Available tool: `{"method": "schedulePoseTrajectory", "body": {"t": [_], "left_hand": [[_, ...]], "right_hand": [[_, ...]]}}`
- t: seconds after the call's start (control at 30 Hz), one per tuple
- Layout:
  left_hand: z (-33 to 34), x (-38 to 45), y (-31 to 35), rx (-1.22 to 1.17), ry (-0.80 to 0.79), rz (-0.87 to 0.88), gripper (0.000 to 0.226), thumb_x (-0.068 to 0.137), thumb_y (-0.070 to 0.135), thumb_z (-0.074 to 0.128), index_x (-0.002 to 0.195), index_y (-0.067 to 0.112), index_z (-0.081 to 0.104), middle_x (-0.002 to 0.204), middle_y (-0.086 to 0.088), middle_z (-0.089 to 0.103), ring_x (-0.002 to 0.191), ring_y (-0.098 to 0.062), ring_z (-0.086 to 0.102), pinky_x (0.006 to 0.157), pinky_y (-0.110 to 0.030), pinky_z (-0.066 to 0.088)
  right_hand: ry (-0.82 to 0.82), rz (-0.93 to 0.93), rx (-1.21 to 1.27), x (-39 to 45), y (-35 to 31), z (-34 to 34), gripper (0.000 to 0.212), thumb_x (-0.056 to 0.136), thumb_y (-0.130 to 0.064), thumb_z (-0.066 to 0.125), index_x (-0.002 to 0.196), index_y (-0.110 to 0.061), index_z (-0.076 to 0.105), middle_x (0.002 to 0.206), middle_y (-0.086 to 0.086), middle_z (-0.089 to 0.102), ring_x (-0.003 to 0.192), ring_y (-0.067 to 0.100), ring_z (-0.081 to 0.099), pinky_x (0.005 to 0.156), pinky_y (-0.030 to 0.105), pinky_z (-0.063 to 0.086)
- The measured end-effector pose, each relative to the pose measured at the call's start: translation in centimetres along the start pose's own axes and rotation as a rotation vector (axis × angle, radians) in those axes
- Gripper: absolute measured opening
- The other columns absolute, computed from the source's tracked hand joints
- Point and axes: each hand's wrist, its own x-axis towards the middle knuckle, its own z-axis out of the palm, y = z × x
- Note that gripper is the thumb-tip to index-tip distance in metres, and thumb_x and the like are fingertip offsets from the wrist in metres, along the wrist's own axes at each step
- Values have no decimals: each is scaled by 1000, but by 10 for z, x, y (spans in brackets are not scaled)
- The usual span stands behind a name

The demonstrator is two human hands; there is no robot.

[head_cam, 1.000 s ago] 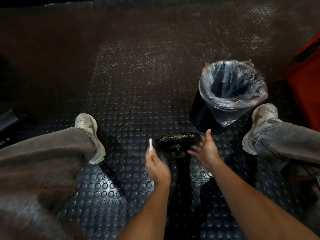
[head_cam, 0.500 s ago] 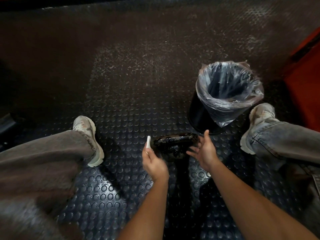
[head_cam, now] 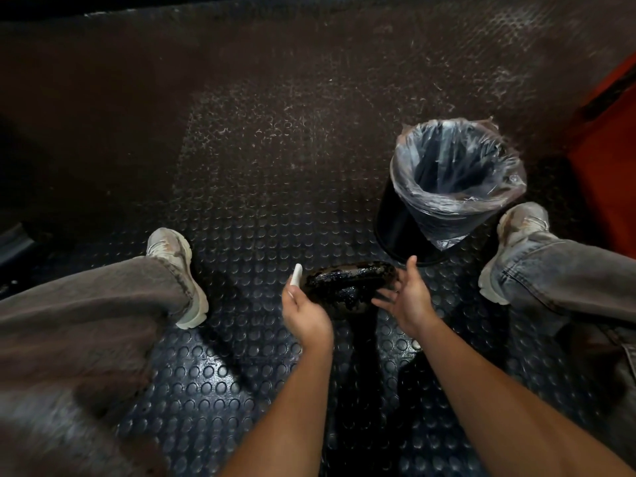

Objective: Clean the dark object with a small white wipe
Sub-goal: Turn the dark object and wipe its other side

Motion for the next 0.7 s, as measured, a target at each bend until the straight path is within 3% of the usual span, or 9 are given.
{"method": "schedulePoseTrajectory", "body": {"t": [0.07, 0.13, 0.3, 0.4, 0.5, 0.6, 0.7], "left_hand": [[-7, -16, -8, 67, -13, 130, 39, 109, 32, 37, 134, 19, 63, 119, -2, 69, 107, -19, 63, 92, -34, 49], [-10, -25, -17, 130, -7, 107, 40, 109, 31, 36, 138, 17, 60, 121, -5, 68, 108, -21, 62, 92, -37, 49], [-1, -13, -16, 139, -112, -308, 40, 109, 27, 37, 135, 6, 58, 128, -15, 61, 105, -26, 53, 94, -35, 38], [6, 5, -7, -38, -101, -403, 36, 108, 24, 39, 130, 5, 59, 124, -15, 63, 101, -24, 52, 97, -36, 41], [5, 6, 3, -72, -52, -223, 38, 109, 29, 38, 130, 7, 61, 100, -5, 65, 90, -17, 56, 85, -32, 47], [-5, -10, -6, 141, -58, 130, 42, 109, 35, 33, 141, 19, 57, 122, -7, 66, 108, -23, 61, 95, -40, 50], [-12, -23, -22, 219, -66, 210, 45, 109, 37, 32, 144, 21, 54, 125, -10, 68, 114, -27, 63, 96, -45, 52]], "right_hand": [[4, 1, 1, 0, 0, 1, 80, 93, -78, 27, 133, -17, 61, 132, 7, 66, 121, 31, 61, 92, 50, 52], [5, 2, -2, 0, 1, 1, 81, 92, -78, 27, 133, -18, 61, 133, 7, 66, 122, 31, 61, 91, 50, 53], [-4, -8, -15, 0, 1, -1, 78, 94, -77, 25, 131, -19, 62, 132, 7, 66, 123, 31, 60, 96, 53, 51], [-9, -9, -14, 0, 0, -2, 78, 94, -77, 25, 132, -19, 62, 132, 7, 66, 123, 31, 60, 98, 54, 51], [-5, -8, -18, 0, 0, -1, 81, 92, -79, 26, 133, -18, 61, 132, 7, 66, 123, 32, 60, 95, 52, 52], [1, -6, -16, 1, 1, 0, 81, 93, -79, 25, 132, -18, 62, 131, 8, 66, 123, 31, 60, 92, 52, 52], [-9, -9, -11, -1, 1, 0, 81, 94, -77, 24, 132, -17, 62, 132, 9, 66, 123, 31, 60, 96, 54, 51]]}}
